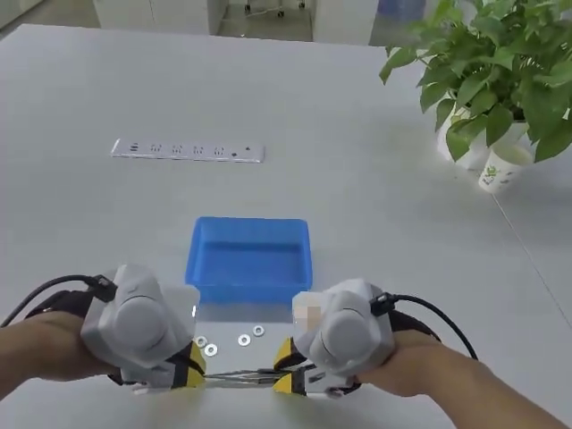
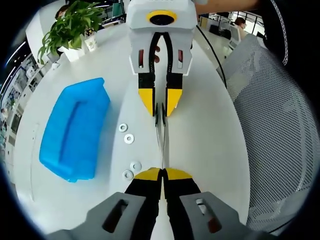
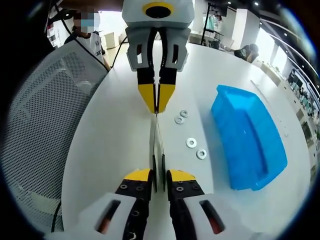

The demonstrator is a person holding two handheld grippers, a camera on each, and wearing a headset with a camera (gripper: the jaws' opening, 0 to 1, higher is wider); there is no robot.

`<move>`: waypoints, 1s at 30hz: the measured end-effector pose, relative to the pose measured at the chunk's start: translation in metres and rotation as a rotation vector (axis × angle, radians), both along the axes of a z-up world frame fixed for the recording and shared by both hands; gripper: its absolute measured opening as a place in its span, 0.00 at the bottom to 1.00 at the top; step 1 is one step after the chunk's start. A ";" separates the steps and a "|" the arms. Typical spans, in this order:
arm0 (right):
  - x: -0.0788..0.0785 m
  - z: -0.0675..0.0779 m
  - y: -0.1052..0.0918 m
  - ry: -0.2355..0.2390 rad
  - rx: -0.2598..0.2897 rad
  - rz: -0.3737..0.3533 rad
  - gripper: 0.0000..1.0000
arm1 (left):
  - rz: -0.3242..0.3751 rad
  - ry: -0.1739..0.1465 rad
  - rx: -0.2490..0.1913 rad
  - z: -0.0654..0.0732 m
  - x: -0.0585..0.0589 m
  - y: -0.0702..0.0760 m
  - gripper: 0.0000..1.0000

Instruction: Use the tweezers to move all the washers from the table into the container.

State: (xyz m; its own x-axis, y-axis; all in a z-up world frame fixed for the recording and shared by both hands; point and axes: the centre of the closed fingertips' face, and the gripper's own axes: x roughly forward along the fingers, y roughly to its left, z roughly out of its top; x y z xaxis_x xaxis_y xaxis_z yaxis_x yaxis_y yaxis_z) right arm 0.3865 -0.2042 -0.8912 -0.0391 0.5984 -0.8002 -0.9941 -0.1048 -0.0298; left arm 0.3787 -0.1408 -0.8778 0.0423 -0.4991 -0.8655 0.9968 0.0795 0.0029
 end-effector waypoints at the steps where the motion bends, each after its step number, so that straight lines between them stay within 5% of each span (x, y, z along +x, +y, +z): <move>1: 0.000 0.000 0.000 0.000 0.001 -0.001 0.14 | 0.000 -0.001 -0.002 0.001 0.000 0.000 0.06; 15: -0.001 0.001 0.002 -0.003 0.007 0.000 0.12 | 0.002 -0.035 -0.045 0.031 0.004 -0.008 0.05; 30: 0.002 0.012 0.011 -0.022 0.047 0.003 0.12 | 0.002 -0.071 -0.151 0.077 0.007 -0.026 0.05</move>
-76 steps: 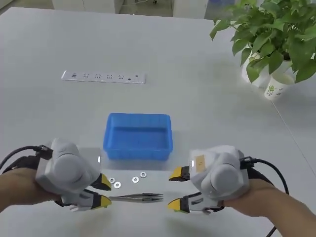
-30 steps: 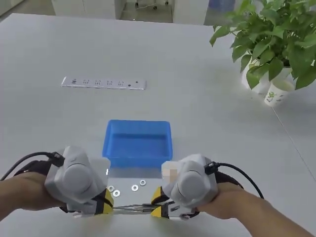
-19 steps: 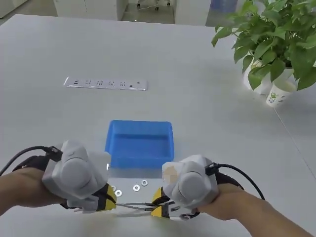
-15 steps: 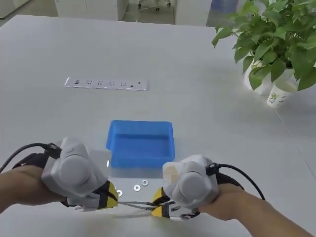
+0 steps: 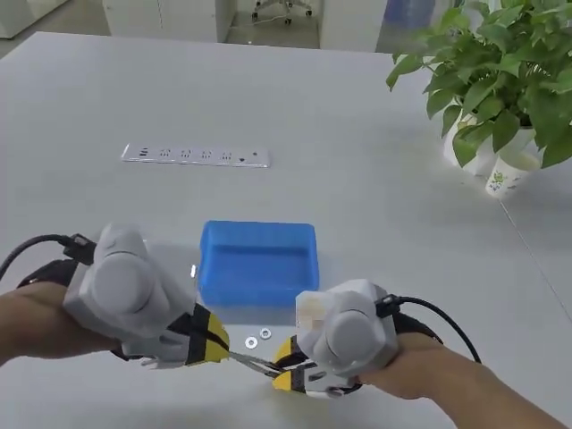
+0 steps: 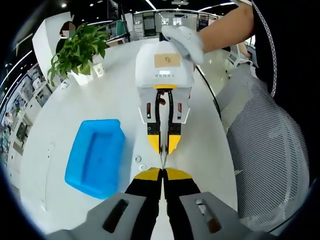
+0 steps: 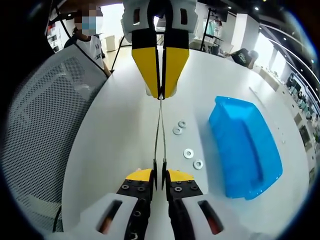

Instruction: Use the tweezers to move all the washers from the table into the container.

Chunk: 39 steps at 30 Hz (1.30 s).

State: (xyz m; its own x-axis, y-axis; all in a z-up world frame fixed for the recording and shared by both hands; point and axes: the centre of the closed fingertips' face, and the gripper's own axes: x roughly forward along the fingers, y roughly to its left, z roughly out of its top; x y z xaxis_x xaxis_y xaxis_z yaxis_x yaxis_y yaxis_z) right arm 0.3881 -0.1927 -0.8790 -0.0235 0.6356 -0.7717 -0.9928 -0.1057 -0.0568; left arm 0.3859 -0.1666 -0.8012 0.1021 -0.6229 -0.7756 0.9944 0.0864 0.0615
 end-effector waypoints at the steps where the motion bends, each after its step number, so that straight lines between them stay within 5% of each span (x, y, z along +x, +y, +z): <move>1: 0.000 0.001 0.001 0.001 0.005 -0.001 0.11 | -0.002 -0.005 -0.004 0.002 0.001 -0.001 0.05; 14: 0.001 0.009 0.010 0.005 0.064 -0.033 0.11 | -0.047 -0.032 -0.042 0.023 0.003 -0.022 0.05; 39: 0.001 0.009 0.013 -0.002 0.067 -0.035 0.13 | -0.078 -0.031 -0.053 0.023 0.004 -0.039 0.05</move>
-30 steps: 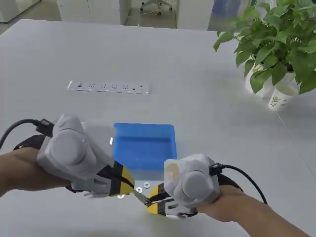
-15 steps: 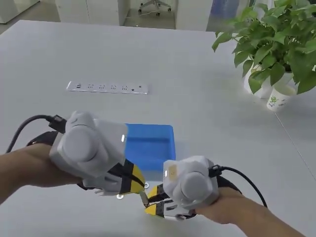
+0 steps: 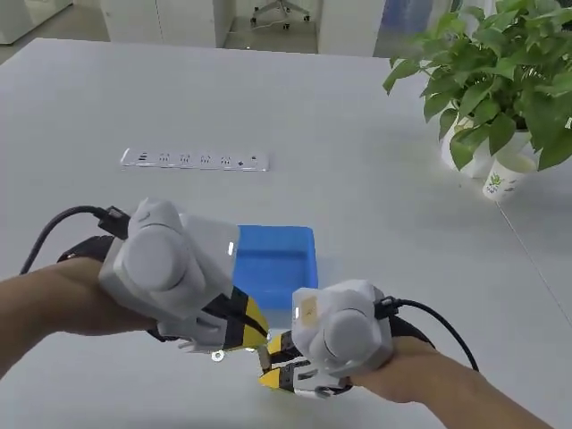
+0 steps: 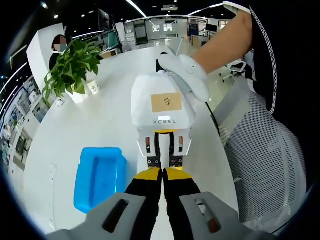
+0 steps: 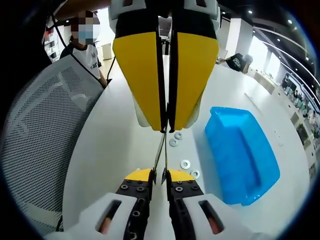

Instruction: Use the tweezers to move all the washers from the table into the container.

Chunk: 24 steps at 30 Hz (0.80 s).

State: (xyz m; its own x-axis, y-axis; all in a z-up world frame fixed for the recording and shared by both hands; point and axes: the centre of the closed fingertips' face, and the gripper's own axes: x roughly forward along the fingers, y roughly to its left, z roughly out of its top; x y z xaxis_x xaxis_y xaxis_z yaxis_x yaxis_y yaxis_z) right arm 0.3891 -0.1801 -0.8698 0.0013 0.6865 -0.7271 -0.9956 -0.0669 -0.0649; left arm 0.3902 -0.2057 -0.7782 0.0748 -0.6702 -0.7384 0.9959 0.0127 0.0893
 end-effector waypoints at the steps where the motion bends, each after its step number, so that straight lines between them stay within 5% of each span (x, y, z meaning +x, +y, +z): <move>1: 0.000 0.000 -0.001 -0.002 -0.003 0.001 0.13 | -0.001 0.001 -0.001 0.000 0.000 0.000 0.05; 11: 0.000 -0.001 -0.001 0.002 0.006 -0.008 0.12 | -0.044 -0.014 0.001 -0.005 -0.002 -0.005 0.11; 24: 0.000 0.000 -0.002 0.004 0.010 -0.013 0.12 | -0.023 0.028 -0.020 -0.023 -0.001 -0.006 0.09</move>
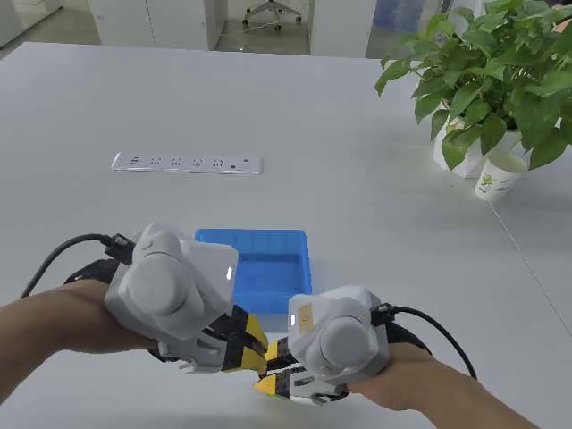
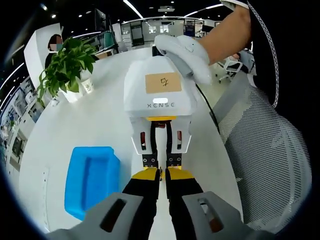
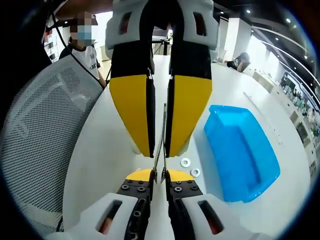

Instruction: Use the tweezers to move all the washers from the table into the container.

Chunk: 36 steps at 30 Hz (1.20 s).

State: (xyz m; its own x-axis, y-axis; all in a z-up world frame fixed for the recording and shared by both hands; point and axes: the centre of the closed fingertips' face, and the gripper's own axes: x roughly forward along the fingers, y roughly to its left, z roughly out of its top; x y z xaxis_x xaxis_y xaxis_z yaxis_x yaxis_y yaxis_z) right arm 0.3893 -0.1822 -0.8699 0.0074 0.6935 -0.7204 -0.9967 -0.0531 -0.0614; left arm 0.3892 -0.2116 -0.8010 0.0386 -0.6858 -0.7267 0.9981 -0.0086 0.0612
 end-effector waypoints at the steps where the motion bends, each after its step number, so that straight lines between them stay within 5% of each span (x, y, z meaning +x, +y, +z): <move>1: 0.000 0.000 0.000 0.000 0.001 -0.001 0.12 | 0.000 0.000 0.000 -0.001 0.000 0.000 0.09; 13: 0.002 0.002 0.001 -0.007 0.013 -0.008 0.12 | 0.004 0.001 -0.007 0.001 -0.001 0.003 0.07; 36: 0.021 0.009 0.010 -0.029 0.052 -0.046 0.13 | 0.018 -0.023 -0.016 0.010 0.015 0.010 0.07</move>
